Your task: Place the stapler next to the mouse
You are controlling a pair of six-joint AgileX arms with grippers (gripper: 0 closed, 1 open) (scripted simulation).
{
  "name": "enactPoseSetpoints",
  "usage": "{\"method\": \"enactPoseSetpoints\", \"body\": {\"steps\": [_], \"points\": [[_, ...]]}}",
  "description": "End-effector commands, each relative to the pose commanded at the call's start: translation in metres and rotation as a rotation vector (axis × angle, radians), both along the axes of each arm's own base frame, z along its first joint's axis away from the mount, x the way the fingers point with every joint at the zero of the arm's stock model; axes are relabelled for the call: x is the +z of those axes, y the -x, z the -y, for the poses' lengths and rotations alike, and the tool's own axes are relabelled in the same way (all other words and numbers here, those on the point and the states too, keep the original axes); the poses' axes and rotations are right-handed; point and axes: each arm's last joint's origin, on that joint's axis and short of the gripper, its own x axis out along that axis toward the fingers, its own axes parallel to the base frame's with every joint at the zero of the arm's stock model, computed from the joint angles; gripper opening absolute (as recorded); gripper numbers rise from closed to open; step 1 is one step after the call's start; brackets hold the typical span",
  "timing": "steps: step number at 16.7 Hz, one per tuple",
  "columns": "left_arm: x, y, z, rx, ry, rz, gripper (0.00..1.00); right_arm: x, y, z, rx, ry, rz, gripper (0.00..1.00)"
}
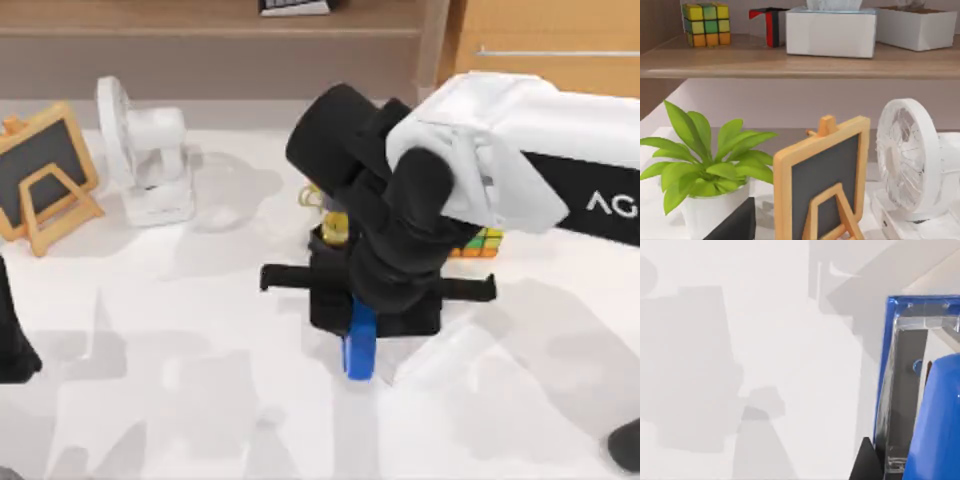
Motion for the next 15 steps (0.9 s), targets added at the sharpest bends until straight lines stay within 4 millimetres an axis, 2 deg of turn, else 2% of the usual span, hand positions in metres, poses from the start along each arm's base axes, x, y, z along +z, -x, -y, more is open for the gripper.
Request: {"method": "enactPoseSetpoints", "body": {"steps": [2, 5, 7, 9, 12, 15], "points": [[0.0, 0.0, 0.0, 0.0, 0.0, 0.0, 1.0, 0.005, -0.033, 0.043, -0.01, 0.015, 0.024, 0.0], [0.0, 0.0, 0.0, 0.0, 0.0, 0.0, 1.0, -0.005, -0.072, 0.116, -0.023, 0.089, 0.007, 0.0], [0.0, 0.0, 0.0, 0.0, 0.0, 0.0, 1.0, -0.017, -0.088, 0.161, -0.023, 0.135, -0.027, 0.0], [0.0, 0.0, 0.0, 0.0, 0.0, 0.0, 1.0, -0.03, -0.097, 0.198, -0.024, 0.168, -0.066, 0.0], [0.0, 0.0, 0.0, 0.0, 0.0, 0.0, 1.0, -0.042, -0.103, 0.228, -0.027, 0.191, -0.1, 0.0], [0.0, 0.0, 0.0, 0.0, 0.0, 0.0, 1.0, -0.043, -0.103, 0.231, -0.027, 0.193, -0.103, 0.0]]}}
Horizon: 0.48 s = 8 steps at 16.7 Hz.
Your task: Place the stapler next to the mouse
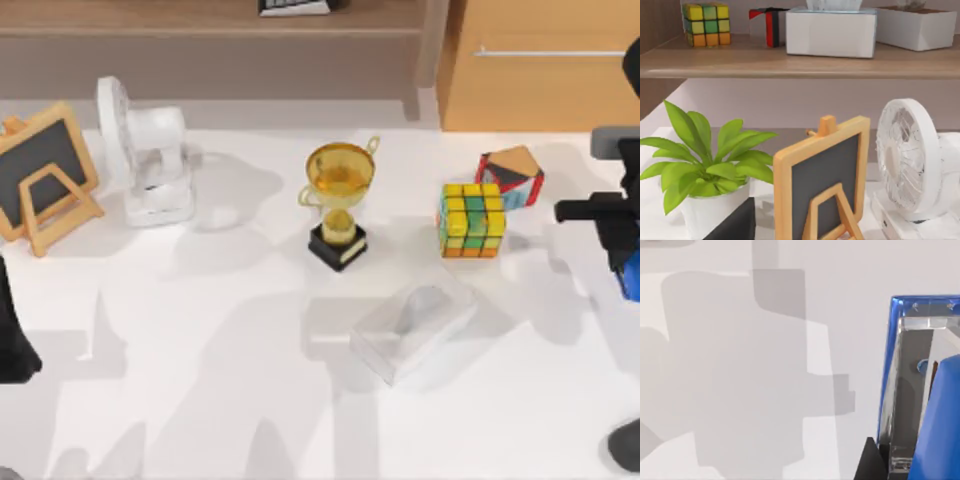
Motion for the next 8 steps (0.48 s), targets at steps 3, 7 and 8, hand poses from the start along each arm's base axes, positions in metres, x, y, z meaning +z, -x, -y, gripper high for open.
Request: {"method": "enactPoseSetpoints", "body": {"steps": [3, 7, 8], "points": [[0.0, 0.0, 0.0, 0.0, 0.0, 0.0, 1.0, 0.0019, -0.0002, -0.0013, 0.002, 0.0, 0.007, 0.0], [0.0, 0.0, 0.0, 0.0, 0.0, 0.0, 1.0, 0.0021, -0.0007, -0.0015, 0.007, 0.007, 0.013, 0.0], [0.0, 0.0, 0.0, 0.0, 0.0, 0.0, 1.0, 0.0016, -0.0007, -0.0014, 0.009, 0.011, 0.014, 0.0]]}}
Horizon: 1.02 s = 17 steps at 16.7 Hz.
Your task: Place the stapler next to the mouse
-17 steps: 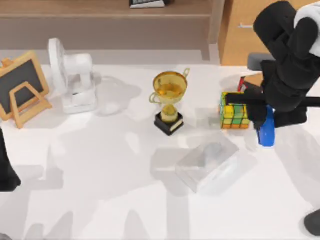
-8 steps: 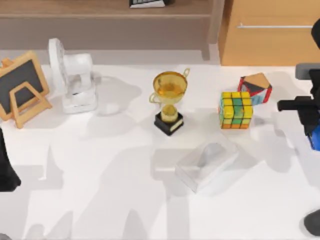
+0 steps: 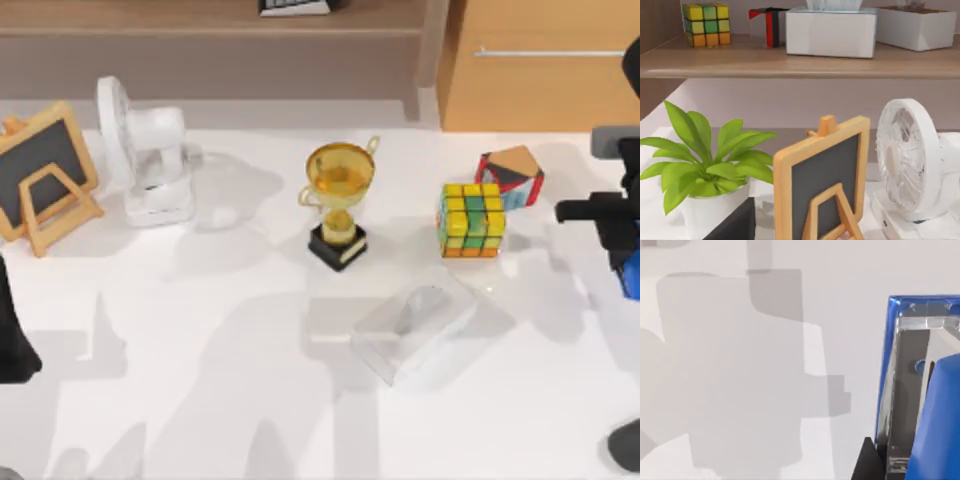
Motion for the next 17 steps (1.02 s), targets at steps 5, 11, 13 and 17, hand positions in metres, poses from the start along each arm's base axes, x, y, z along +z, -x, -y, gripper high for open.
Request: {"method": "enactPoseSetpoints", "body": {"steps": [5, 11, 13, 17], "points": [[0.0, 0.0, 0.0, 0.0, 0.0, 0.0, 1.0, -0.007, 0.002, 0.001, 0.006, 0.038, -0.014, 0.0], [0.0, 0.0, 0.0, 0.0, 0.0, 0.0, 1.0, -0.014, 0.003, 0.003, 0.005, 0.072, -0.022, 0.0], [0.0, 0.0, 0.0, 0.0, 0.0, 0.0, 1.0, -0.013, 0.002, 0.003, 0.002, 0.064, -0.007, 0.0], [0.0, 0.0, 0.0, 0.0, 0.0, 0.0, 1.0, -0.014, -0.001, 0.002, -0.005, 0.02, 0.024, 0.0]]}}
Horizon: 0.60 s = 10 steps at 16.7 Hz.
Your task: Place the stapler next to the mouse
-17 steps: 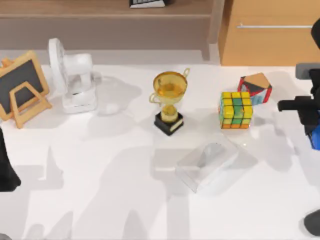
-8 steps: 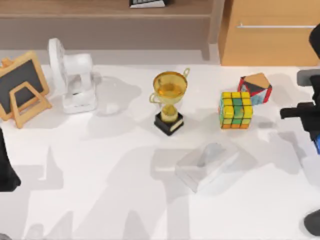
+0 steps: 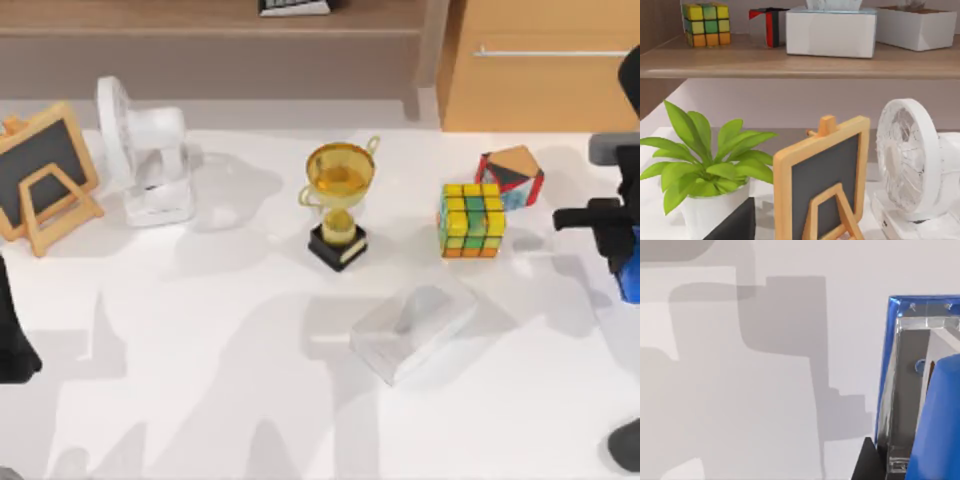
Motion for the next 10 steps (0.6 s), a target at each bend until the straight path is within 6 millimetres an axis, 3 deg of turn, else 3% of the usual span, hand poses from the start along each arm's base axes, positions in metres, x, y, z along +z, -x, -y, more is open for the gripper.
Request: {"method": "enactPoseSetpoints", "body": {"steps": [4, 8, 10], "points": [[0.0, 0.0, 0.0, 0.0, 0.0, 0.0, 1.0, -0.017, 0.002, -0.001, -0.004, -0.031, -0.037, 0.0], [0.0, 0.0, 0.0, 0.0, 0.0, 0.0, 1.0, -0.017, 0.002, -0.001, -0.004, -0.031, -0.038, 0.0], [0.0, 0.0, 0.0, 0.0, 0.0, 0.0, 1.0, -0.017, 0.002, -0.001, -0.004, -0.031, -0.038, 0.15]]}}
